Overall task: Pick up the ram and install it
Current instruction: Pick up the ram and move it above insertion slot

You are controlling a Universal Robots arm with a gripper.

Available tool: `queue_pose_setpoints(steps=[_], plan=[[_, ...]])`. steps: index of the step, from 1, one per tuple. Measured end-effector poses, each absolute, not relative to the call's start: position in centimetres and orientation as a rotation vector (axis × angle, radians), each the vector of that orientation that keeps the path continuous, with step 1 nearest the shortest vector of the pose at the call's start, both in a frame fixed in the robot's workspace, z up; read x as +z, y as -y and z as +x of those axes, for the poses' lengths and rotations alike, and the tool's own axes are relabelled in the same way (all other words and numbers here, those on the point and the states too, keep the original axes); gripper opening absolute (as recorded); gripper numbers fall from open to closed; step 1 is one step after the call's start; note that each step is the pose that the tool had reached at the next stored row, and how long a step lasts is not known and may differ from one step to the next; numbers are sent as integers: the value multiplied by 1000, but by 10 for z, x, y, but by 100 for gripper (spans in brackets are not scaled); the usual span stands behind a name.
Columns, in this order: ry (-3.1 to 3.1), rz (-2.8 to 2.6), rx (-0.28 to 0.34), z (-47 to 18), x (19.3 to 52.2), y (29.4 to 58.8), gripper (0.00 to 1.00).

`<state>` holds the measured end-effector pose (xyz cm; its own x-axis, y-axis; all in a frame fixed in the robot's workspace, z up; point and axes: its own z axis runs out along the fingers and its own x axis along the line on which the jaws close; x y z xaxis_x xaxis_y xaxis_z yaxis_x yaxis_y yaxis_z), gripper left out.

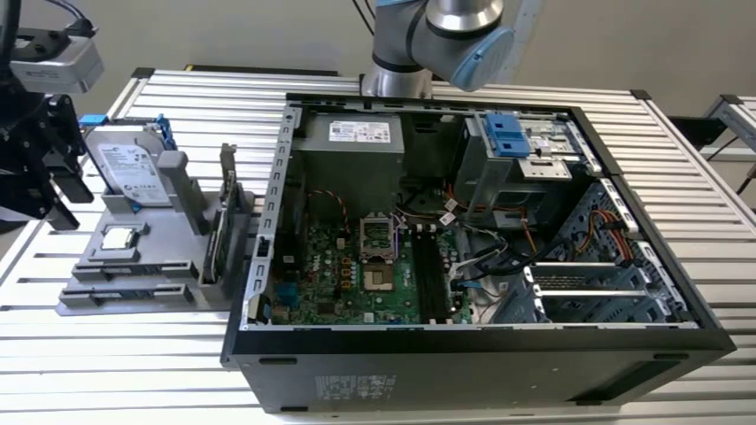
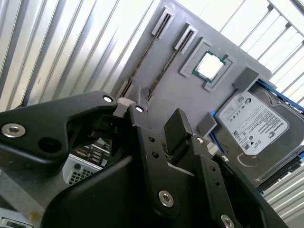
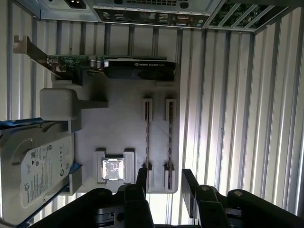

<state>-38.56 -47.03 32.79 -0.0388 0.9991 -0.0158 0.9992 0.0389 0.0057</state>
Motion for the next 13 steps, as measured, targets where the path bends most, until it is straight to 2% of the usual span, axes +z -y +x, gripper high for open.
queue_pose_setpoints(steps=[13], plan=[[-2267,2153,-10,-386,322,470,100]])
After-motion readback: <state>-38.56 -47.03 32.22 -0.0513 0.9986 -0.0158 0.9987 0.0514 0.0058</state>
